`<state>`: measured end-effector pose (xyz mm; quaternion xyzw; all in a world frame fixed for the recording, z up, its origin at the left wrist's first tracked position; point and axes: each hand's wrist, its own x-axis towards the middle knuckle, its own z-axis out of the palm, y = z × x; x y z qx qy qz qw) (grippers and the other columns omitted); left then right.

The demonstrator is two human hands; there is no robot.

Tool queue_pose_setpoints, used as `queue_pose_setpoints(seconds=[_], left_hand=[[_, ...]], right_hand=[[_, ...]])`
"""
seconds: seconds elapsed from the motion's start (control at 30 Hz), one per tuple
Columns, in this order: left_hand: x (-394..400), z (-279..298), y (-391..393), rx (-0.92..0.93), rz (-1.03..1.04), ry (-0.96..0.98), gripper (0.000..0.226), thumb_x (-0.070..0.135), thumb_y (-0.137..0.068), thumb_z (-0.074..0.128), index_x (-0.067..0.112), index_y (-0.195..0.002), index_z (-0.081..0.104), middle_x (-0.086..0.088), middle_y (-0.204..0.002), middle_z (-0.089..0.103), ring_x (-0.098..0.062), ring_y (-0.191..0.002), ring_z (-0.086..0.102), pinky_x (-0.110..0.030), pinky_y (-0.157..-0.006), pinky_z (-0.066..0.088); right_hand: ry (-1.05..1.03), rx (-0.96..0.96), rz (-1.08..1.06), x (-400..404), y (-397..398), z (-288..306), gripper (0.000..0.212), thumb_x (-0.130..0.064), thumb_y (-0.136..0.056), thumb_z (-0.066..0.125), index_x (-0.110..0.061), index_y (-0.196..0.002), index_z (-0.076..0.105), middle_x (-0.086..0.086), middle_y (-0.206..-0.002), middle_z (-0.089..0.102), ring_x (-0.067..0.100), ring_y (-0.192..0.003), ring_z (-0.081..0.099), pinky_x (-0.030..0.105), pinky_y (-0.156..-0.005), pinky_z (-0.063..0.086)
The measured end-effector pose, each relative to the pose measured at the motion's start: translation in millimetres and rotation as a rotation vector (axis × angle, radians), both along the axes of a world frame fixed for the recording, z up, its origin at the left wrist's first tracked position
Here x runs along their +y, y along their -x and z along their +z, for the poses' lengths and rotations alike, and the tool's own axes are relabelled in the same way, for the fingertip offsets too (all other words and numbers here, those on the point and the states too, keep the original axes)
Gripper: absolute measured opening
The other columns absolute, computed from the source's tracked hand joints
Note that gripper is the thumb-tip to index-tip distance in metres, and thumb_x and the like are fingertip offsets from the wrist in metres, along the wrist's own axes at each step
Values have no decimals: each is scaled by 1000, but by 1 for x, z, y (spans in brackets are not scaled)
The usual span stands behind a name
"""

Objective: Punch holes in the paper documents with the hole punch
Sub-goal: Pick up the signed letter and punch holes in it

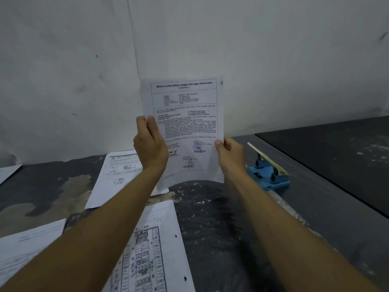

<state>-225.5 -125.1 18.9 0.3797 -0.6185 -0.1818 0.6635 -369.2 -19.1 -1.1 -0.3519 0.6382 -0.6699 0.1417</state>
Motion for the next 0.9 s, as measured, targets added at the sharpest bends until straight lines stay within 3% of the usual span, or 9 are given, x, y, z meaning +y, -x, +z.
queue_pose_setpoints(seconds=[0.2, 0.33, 0.47, 0.6, 0.7, 0.8, 0.87, 0.9], left_hand=[[4, 3, 5, -15, -27, 24, 32, 39, -107, 30, 12, -98, 45, 10, -84, 59, -2, -64, 59, -27, -55, 56], [8, 5, 6, -10, -65, 43, 33, 38, -107, 30, 10, -100, 46, 13, -82, 58, -1, -64, 60, -18, -53, 53], [15, 0, 8, 0, -102, 38, 28, 37, -107, 31, 15, -97, 44, 13, -84, 59, 1, -67, 61, -12, -52, 51], [20, 2, 10, 15, -119, 25, 27, 34, -107, 34, 13, -95, 46, 17, -80, 58, 6, -64, 59, -8, -52, 48], [25, 4, 11, 19, -127, 23, 28, 35, -107, 34, 13, -93, 45, 19, -78, 56, 7, -63, 58, -9, -50, 47], [29, 6, 11, 24, -138, 19, 29, 37, -107, 33, 14, -92, 45, 15, -77, 56, 2, -62, 56, -15, -49, 48], [31, 7, 10, 28, -158, 20, 29, 36, -107, 34, 14, -92, 45, 14, -78, 58, 2, -62, 57, -18, -50, 49], [32, 8, 10, 26, -168, 18, 29, 35, -107, 34, 13, -92, 45, 15, -79, 58, 4, -64, 58, -16, -50, 49]], right_hand=[[75, -22, 8, 3, 2, 6, 12, -25, -100, 58, -28, -91, 65, 2, -94, 73, 21, -92, 70, 47, -85, 59], [132, -27, -43, 4, 3, 19, 7, -23, -98, 60, -19, -95, 64, 7, -96, 72, 25, -94, 69, 44, -82, 59], [107, -93, -48, 6, 5, 22, 18, -19, -96, 60, -1, -96, 64, 18, -98, 71, 33, -89, 68, 51, -81, 56], [152, -85, -66, 16, 11, 38, 14, -14, -92, 63, -7, -104, 64, 1, -90, 71, 17, -87, 67, 30, -69, 55], [198, -19, -95, 23, 18, 62, 36, -11, -89, 64, -18, -122, 51, -1, -98, 69, 17, -89, 69, 27, -70, 58], [204, 205, -126, 30, 24, 86, 75, -4, -89, 59, -37, -147, 26, -3, -105, 57, 8, -82, 63, 15, -57, 51], [189, 352, -115, 34, 27, 97, 87, -3, -87, 55, -51, -149, 19, -1, -112, 55, 14, -89, 63, 23, -68, 58], [156, 413, -110, 35, 29, 100, 81, -5, -85, 54, -49, -148, 27, -1, -118, 55, 18, -96, 63, 33, -78, 59]])
